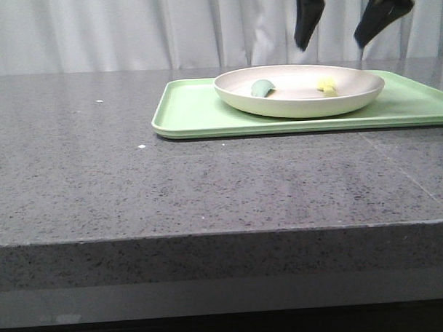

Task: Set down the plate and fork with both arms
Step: 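Lower the right gripper onto the yellow fork on the plate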

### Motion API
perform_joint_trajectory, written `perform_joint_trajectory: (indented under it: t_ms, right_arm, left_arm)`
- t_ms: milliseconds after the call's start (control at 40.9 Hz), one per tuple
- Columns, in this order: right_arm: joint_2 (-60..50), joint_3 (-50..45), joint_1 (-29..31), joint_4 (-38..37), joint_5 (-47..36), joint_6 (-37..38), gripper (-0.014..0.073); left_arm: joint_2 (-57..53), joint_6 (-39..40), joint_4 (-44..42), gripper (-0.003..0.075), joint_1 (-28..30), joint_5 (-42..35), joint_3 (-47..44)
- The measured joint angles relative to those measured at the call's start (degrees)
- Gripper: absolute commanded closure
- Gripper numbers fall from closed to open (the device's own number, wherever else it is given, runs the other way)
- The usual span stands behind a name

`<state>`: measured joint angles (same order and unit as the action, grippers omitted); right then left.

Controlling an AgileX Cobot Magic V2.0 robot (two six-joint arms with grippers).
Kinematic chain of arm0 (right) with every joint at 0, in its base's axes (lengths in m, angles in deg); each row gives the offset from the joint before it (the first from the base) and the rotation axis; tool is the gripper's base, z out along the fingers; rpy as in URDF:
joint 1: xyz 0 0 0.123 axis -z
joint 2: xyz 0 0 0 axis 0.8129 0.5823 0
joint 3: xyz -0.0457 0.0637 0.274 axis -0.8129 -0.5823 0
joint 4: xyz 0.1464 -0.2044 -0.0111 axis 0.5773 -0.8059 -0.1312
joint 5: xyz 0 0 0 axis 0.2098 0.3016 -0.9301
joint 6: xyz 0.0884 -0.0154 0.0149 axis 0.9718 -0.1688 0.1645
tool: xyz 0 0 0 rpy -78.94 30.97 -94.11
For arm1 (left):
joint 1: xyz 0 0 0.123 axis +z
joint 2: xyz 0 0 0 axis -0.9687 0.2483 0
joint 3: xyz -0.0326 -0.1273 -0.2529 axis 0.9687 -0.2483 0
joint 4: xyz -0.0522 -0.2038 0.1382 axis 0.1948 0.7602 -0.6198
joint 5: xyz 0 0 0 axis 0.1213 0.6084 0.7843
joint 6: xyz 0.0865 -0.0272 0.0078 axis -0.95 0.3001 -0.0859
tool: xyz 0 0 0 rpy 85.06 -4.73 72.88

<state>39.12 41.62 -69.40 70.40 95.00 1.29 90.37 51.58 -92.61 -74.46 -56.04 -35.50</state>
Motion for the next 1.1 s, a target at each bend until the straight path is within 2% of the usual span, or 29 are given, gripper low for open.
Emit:
perform_joint_trajectory:
  t_ms: [220,685,807,1002,1100]
  right_arm:
    - [7.04,5.08,0.98,-0.1,2.06,2.13,-0.0007]
    - [10.32,5.47,0.98,-0.1,0.98,2.46,-0.0003]
    - [10.43,5.55,0.98,-0.19,0.98,2.46,0.0106]
    - [10.43,5.69,0.98,0.17,1.2,2.59,0.045]
    - [10.43,5.73,0.98,0.43,1.31,2.59,0.0552]
  left_arm:
    - [0.0,0.0,0.0,0.0738,0.0,0.0,0.0]
    - [0.0,0.0,0.0,0.0738,0.0,0.0,0.0]
    - [0.0,0.0,0.0,0.0738,0.0,0.0,0.0]
    - [0.0,0.0,0.0,0.0738,0.0,0.0,0.0]
    - [0.0,0.0,0.0,0.0738,0.0,0.0,0.0]
